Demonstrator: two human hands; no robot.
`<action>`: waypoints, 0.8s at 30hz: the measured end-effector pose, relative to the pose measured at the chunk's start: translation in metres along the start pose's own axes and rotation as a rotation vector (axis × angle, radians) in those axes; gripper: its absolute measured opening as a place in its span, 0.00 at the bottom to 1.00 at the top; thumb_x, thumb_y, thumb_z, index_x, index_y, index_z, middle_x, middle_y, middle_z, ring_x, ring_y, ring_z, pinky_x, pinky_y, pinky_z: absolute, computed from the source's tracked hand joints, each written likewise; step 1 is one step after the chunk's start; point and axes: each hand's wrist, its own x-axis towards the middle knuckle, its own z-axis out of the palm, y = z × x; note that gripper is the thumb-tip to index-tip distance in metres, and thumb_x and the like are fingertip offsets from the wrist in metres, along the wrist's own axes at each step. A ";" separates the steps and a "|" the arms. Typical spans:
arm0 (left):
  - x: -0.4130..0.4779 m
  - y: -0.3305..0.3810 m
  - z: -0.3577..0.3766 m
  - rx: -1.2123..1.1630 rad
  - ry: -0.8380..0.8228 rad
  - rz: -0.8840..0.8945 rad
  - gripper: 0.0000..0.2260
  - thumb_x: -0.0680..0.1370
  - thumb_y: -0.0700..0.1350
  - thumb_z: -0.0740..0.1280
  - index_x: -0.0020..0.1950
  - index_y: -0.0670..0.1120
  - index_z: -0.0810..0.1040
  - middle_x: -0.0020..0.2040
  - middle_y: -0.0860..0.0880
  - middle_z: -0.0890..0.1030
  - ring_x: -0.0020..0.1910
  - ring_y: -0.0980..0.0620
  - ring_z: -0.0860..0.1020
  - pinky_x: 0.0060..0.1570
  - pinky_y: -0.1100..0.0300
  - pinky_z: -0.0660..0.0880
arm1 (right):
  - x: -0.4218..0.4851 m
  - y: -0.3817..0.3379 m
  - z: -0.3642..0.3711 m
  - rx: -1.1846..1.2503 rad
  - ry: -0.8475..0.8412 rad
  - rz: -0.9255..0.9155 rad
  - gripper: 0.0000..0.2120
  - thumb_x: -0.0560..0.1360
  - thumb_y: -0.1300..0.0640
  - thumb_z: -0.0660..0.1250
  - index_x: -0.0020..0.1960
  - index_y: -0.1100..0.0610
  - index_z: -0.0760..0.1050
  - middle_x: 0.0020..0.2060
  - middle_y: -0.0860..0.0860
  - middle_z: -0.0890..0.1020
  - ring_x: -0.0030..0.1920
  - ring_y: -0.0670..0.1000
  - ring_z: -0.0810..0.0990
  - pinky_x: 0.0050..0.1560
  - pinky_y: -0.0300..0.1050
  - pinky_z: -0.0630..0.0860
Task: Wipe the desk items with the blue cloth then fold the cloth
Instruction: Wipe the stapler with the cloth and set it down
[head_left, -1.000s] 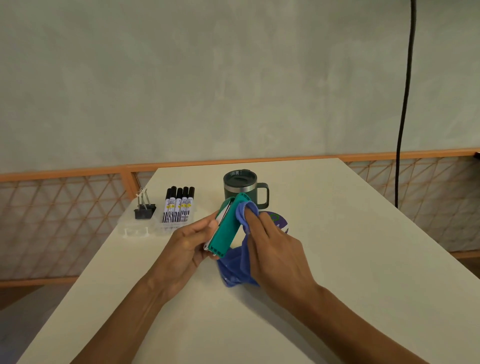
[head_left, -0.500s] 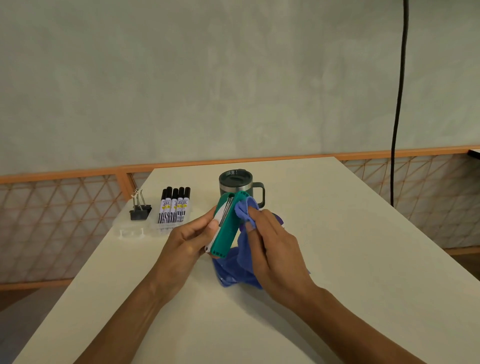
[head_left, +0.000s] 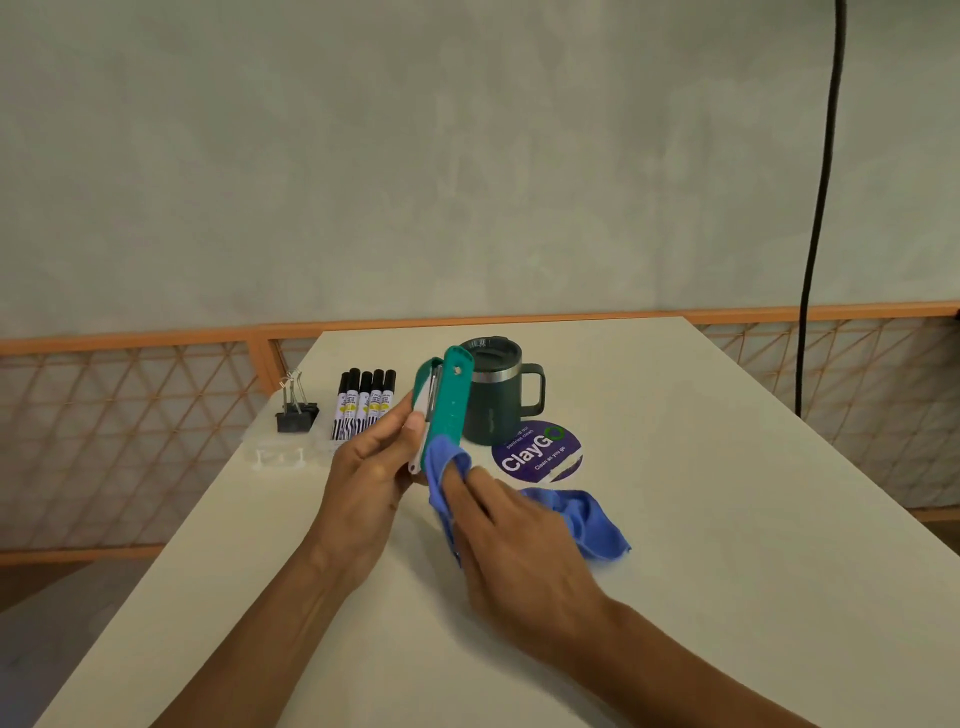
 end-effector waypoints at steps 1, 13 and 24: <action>0.002 -0.001 -0.002 -0.024 0.036 -0.006 0.13 0.77 0.47 0.68 0.61 0.54 0.84 0.50 0.54 0.90 0.51 0.56 0.88 0.44 0.62 0.85 | -0.002 -0.001 0.004 -0.010 0.008 -0.023 0.26 0.79 0.53 0.58 0.75 0.58 0.65 0.48 0.49 0.80 0.37 0.47 0.78 0.29 0.43 0.76; -0.011 -0.008 0.005 0.154 -0.247 -0.025 0.20 0.83 0.48 0.67 0.75 0.57 0.78 0.65 0.50 0.86 0.65 0.53 0.83 0.58 0.57 0.82 | 0.016 0.057 -0.016 0.291 0.085 0.264 0.18 0.88 0.49 0.51 0.74 0.51 0.70 0.53 0.45 0.74 0.46 0.47 0.77 0.39 0.45 0.80; 0.005 -0.014 -0.015 0.575 -0.064 0.198 0.30 0.78 0.58 0.70 0.81 0.65 0.68 0.50 0.63 0.81 0.52 0.52 0.80 0.53 0.55 0.83 | 0.008 0.071 -0.040 1.098 0.147 0.648 0.13 0.84 0.49 0.57 0.65 0.48 0.74 0.61 0.46 0.78 0.60 0.51 0.81 0.58 0.52 0.80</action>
